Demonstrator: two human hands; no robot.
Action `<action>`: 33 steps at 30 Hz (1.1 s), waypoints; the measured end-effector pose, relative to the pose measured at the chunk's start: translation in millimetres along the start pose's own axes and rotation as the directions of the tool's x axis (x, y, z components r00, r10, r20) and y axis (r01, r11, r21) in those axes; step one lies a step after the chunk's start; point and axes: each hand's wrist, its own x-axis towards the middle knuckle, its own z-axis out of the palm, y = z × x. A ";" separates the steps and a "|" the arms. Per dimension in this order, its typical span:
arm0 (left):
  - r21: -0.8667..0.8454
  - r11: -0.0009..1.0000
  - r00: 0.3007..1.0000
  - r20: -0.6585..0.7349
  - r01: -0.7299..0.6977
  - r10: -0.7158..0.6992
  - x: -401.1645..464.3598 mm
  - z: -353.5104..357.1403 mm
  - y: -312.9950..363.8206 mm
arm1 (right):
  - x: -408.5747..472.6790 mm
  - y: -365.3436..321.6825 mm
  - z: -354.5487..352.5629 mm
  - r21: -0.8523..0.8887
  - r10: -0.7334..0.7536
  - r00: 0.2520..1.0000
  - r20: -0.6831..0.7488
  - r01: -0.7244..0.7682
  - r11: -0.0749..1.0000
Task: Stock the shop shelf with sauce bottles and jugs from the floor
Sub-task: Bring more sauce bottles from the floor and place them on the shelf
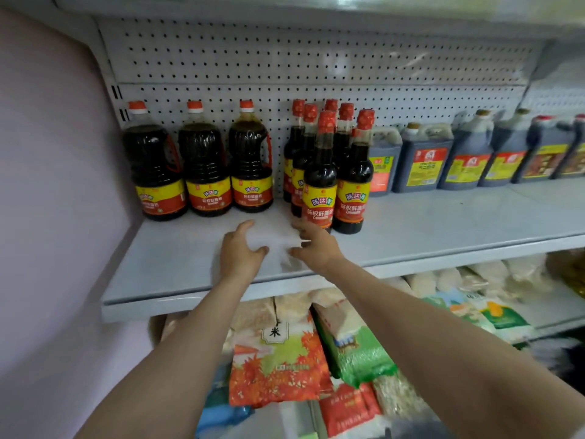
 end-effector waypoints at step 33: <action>0.067 0.882 0.692 0.649 -0.466 0.316 -403.4 426.1 312.3 | -428.1 376.3 -430.1 -0.355 0.414 0.833 -0.367 -0.537 0.765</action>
